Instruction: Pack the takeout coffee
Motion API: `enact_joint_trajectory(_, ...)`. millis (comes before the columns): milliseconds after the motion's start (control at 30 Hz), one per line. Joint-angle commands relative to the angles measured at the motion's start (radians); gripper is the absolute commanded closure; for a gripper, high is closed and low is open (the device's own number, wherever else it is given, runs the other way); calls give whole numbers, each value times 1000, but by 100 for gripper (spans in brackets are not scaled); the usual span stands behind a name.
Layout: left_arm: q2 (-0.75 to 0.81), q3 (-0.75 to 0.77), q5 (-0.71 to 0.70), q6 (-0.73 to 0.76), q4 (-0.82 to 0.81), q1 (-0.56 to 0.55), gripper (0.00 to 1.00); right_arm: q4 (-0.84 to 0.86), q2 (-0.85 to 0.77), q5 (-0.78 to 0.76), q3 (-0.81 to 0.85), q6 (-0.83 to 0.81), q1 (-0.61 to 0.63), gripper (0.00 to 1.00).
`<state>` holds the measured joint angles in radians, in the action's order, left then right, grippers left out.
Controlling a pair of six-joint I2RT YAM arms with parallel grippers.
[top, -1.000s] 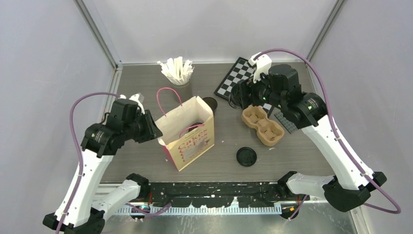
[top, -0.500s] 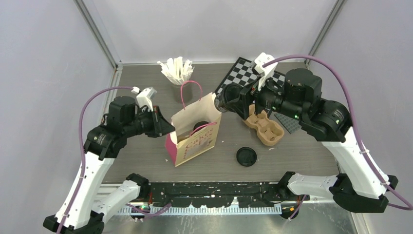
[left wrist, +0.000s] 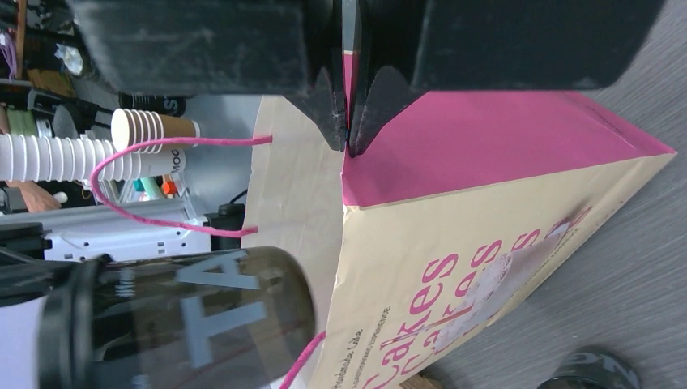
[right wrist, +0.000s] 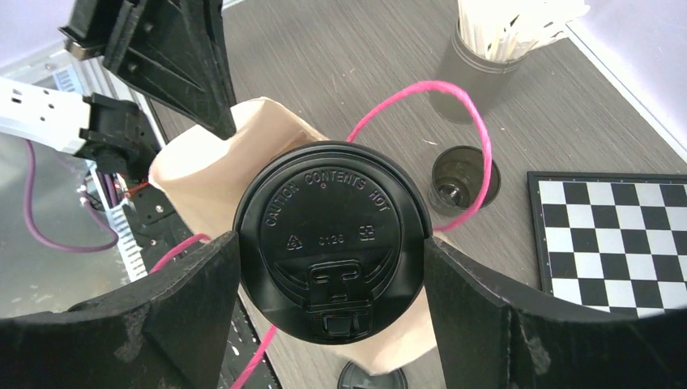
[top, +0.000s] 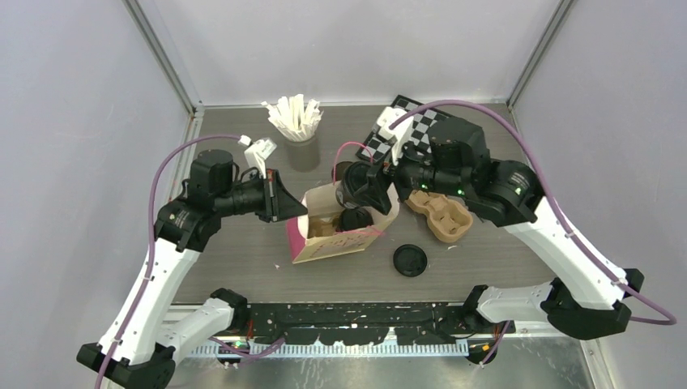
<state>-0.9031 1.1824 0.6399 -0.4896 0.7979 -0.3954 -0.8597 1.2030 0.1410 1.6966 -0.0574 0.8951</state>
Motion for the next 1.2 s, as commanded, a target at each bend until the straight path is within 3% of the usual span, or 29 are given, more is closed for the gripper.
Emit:
enact_joint_trajectory(0,2,-13,94,16,-73,-2,93,48,23,17,1,-68,9,25)
enact_joint_trajectory(200,-27,11,-4,49,-34,-1,90,44,-37,23,-131,-109,58,24)
enact_joint_trajectory(433,-91,116,-106,67,44,-1,66,42,-28,-55,-179,-158,129,24)
enact_joint_trajectory(533,-120,207,-147,54,147,-1,58,44,-16,-83,-175,-149,166,24)
enact_joint_trajectory(733,-95,319,-303,7,404,0,53,48,-17,-137,-202,-105,265,25)
enact_joint_trajectory(933,37,144,-210,-52,269,-1,52,71,-31,-291,-264,-132,383,25)
enact_joint_trajectory(1167,61,32,-137,-34,130,0,51,79,-36,-376,-306,-177,458,25)
